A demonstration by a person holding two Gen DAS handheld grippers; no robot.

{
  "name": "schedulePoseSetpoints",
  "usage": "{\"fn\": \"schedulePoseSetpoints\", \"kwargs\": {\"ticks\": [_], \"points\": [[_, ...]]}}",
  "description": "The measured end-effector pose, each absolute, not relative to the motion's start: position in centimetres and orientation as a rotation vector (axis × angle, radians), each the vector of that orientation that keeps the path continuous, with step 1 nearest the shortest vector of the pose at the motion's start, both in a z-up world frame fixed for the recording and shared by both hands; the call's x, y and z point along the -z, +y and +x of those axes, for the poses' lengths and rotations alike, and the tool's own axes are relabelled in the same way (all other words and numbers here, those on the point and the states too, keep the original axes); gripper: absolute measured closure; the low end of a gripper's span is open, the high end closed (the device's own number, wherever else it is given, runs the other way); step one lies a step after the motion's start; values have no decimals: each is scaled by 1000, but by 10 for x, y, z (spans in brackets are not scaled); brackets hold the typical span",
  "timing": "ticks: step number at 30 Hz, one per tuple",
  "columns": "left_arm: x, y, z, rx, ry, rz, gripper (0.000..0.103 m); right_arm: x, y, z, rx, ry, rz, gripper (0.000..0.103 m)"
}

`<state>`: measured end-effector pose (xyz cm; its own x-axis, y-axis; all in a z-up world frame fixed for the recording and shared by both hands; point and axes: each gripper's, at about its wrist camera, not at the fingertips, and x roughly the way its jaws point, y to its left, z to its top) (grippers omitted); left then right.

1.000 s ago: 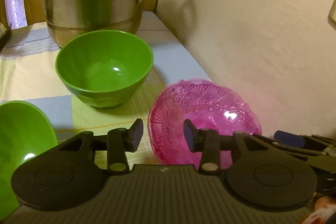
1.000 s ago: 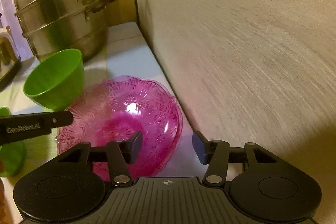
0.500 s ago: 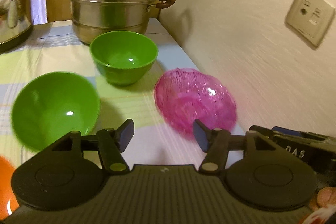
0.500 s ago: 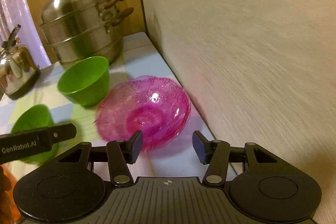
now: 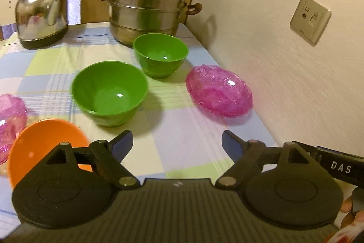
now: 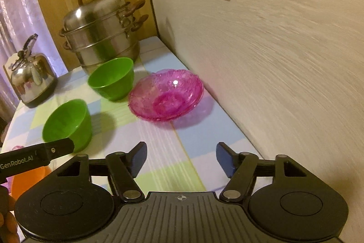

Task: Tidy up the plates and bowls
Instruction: 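Withdraw both tools and move them to the pink plate beside the orange bowl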

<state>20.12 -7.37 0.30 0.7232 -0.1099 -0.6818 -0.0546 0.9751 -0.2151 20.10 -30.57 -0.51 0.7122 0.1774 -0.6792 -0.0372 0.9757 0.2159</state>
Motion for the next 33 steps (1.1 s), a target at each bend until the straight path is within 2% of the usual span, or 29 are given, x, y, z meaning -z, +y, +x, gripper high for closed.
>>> {"fn": "schedulePoseSetpoints", "kwargs": {"ticks": [5,18,33], "points": [[-13,-59,169,15,753,-241,16,-4,-296,173,-127,765,191,28],[-29,-37,113,-15,743,-242,16,-16,-277,130,-156,766,174,27],[-32,-21,84,-35,728,-270,16,-24,-250,105,-212,754,144,27]]}}
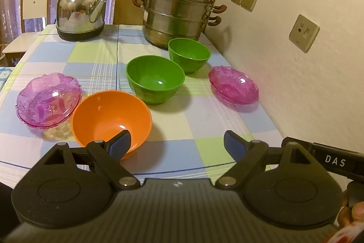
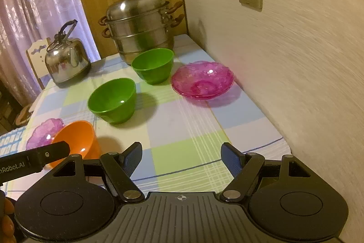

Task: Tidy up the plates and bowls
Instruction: 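Withdraw both tools and move them to the pink plate beside the orange bowl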

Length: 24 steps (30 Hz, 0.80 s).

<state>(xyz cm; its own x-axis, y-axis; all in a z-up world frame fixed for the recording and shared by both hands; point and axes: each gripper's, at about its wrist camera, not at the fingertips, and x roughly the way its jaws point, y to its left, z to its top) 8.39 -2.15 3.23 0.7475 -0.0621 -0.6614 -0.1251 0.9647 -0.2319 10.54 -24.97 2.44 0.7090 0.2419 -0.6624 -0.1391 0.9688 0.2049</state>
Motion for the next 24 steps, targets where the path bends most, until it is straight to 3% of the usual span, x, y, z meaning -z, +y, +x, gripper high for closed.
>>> {"fn": "schedulePoseSetpoints", "kwargs": {"ticks": [24], "points": [[-39,6,69,-93,702,-291,16,-29,-223,103,-261,752,137,27]]}}
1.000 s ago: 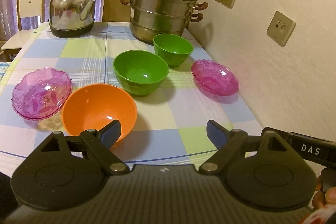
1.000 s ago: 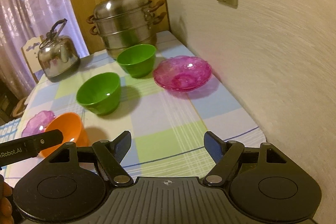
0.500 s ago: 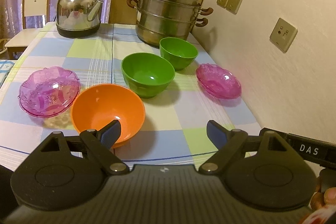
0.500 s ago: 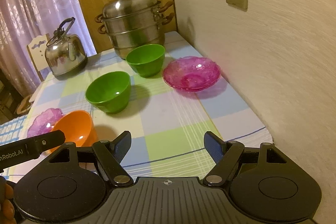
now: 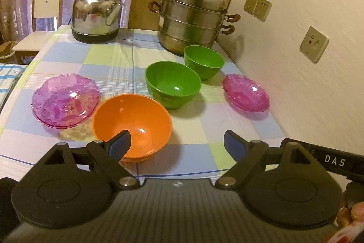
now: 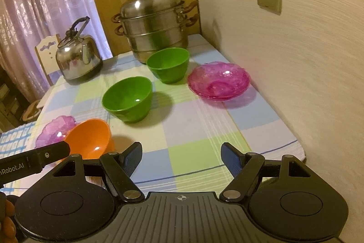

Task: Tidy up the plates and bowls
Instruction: 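Withdraw both tools and move them to the pink plate beside the orange bowl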

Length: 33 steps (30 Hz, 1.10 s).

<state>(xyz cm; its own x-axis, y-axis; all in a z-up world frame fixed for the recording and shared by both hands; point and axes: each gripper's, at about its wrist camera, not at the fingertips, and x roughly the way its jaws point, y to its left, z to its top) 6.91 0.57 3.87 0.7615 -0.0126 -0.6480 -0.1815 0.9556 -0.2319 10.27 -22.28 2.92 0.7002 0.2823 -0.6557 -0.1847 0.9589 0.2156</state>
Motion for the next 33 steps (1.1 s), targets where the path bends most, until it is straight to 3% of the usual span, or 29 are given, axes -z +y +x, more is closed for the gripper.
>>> {"fn": "schedulePoseSetpoints", "kwargs": {"ticks": [33], "points": [[-45,175,40,-377,676,-352,14,-40,-64,128,-574,737,72,27]]}}
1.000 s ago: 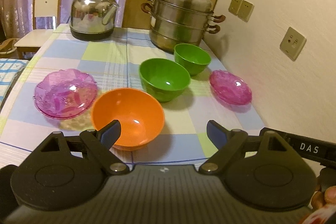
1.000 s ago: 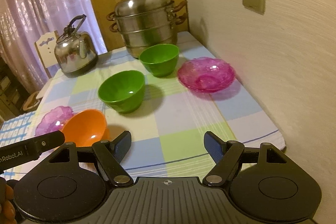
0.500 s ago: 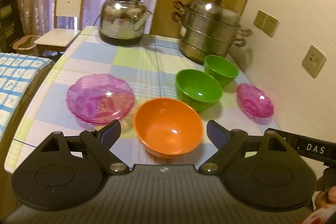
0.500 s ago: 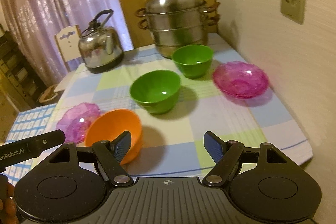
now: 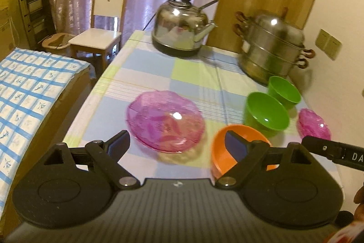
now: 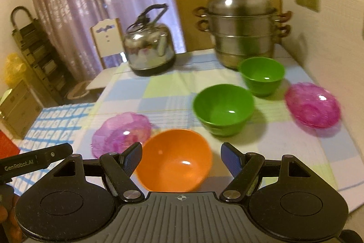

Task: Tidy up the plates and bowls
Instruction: 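Withdraw both tools and move them to the pink plate beside the orange bowl, then close both tools on the rim of that pink plate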

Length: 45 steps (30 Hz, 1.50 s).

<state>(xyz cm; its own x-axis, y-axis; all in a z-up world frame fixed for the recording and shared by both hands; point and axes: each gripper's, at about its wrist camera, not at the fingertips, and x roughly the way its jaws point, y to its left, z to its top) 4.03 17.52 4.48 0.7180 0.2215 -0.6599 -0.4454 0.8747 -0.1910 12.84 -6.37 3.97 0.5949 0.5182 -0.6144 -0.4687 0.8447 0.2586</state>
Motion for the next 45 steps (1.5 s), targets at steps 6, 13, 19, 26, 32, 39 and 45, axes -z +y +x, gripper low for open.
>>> {"fn": "schedulePoseSetpoints", "kwargs": {"ticks": [6,13,19,26,32,39,45], "points": [[-25,210,52,-407,717,-376,14,-30,-20,149,-646,764,53,27],[10,248,75,-413,766,-407,14,-10,35,186,-709,796,-20,27],[41,274,96,-417,797,-435,14,19,71,220,-725,848,-92,28],[67,296,119,-418,820,-444,26,50,106,252,-755,908,-192,33],[84,306,135,-400,827,-457,46,77,125,274,-753,966,-236,45],[94,312,142,-396,836,-477,69,94,140,286,-761,1013,-256,56],[96,311,140,-395,840,-478,85,101,143,292,-757,1036,-256,67]]}}
